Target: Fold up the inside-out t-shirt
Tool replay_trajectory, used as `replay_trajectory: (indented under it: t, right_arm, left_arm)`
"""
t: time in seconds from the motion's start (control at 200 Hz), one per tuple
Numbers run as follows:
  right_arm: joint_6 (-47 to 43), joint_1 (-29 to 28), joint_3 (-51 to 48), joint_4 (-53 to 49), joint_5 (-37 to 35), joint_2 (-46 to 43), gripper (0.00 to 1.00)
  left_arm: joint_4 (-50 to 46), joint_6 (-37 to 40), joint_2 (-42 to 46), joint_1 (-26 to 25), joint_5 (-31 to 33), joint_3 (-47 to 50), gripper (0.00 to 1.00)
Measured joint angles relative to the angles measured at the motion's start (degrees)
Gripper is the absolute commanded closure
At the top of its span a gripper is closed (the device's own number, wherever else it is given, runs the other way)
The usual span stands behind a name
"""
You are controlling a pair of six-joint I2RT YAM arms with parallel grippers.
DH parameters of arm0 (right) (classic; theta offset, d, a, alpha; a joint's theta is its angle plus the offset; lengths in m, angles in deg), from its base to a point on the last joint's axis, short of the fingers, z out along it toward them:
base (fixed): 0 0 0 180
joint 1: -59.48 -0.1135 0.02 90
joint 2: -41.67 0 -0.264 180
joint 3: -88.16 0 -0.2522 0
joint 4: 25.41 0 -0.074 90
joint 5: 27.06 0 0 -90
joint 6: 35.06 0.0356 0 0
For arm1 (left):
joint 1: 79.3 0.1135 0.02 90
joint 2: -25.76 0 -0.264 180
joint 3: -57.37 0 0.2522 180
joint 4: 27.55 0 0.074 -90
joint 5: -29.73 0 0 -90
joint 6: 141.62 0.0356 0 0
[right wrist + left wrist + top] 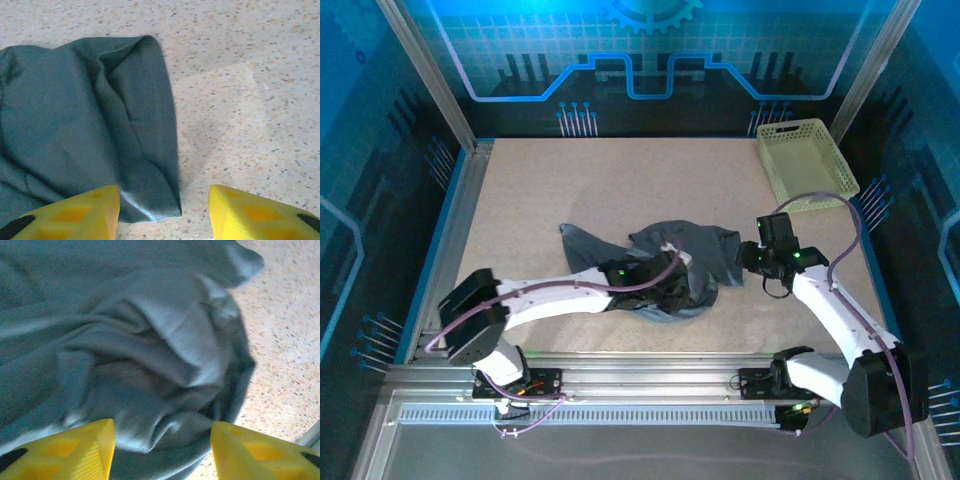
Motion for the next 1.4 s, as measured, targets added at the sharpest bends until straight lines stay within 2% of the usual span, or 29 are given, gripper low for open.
replay_trajectory:
  t: [0.08, 0.165, 0.235, 0.31, 0.5, 0.695, 0.8, 0.87, 1.0, 1.105, 1.25, 1.401]
  right_arm:
    - [0.02, -2.82, 0.42, 0.31, 0.79, 0.26, 0.46]
    - [0.07, -8.04, 1.33, 0.87, 1.36, 1.75, 0.46]
    - [0.07, -12.46, 2.89, 1.57, 1.38, 4.09, 0.46]
    - [0.07, -16.48, 4.90, 2.23, 1.25, 7.06, 0.46]
    - [0.04, -23.63, 8.02, 2.58, -0.28, 12.61, 0.47]
    - [0.07, -26.34, 4.26, 2.97, -0.59, 11.91, 0.48]
    - [0.46, -26.67, 1.84, 2.99, -0.35, 11.80, 0.53]
    - [0.85, -26.67, 1.20, 2.97, -0.24, 12.22, 0.65]
    - [1.36, -26.71, 1.25, 3.30, -0.28, 12.90, 0.89]
    - [1.33, -26.71, 2.38, 2.75, -0.79, 12.63, 0.98]
    - [0.83, -26.36, 5.90, 0.96, -2.27, 10.49, 1.00]
    - [0.46, -22.45, 10.27, 0.13, -0.98, 9.55, 1.00]
  left_arm:
    - [0.28, -1.64, 5.86, 4.09, -0.24, 2.91, 0.39]
    - [1.33, -4.42, 10.58, 11.26, -0.87, 4.48, 0.38]
    - [1.55, -6.19, 11.04, 16.57, -1.33, 4.57, 0.38]
    - [1.29, -7.74, 9.18, 19.28, -2.34, 4.57, 0.38]
    - [2.16, -10.45, 3.26, 18.40, -8.76, 4.55, 0.35]
    - [2.14, -11.13, 0.61, 12.17, -9.86, 2.16, 0.33]
    - [2.19, -11.91, -1.29, 9.90, -10.27, 0.50, 0.43]
    - [2.21, -12.11, -3.15, 9.55, -10.27, 0.00, 0.53]
    - [2.14, -12.39, -5.42, 9.55, -10.21, 0.02, 0.78]
    - [2.58, -12.13, -5.27, 9.57, -10.19, 0.55, 0.93]
    - [5.09, -11.47, -0.96, 9.20, -9.03, 6.51, 0.99]
    - [8.50, -9.14, 9.51, 6.14, -5.55, 15.30, 1.00]
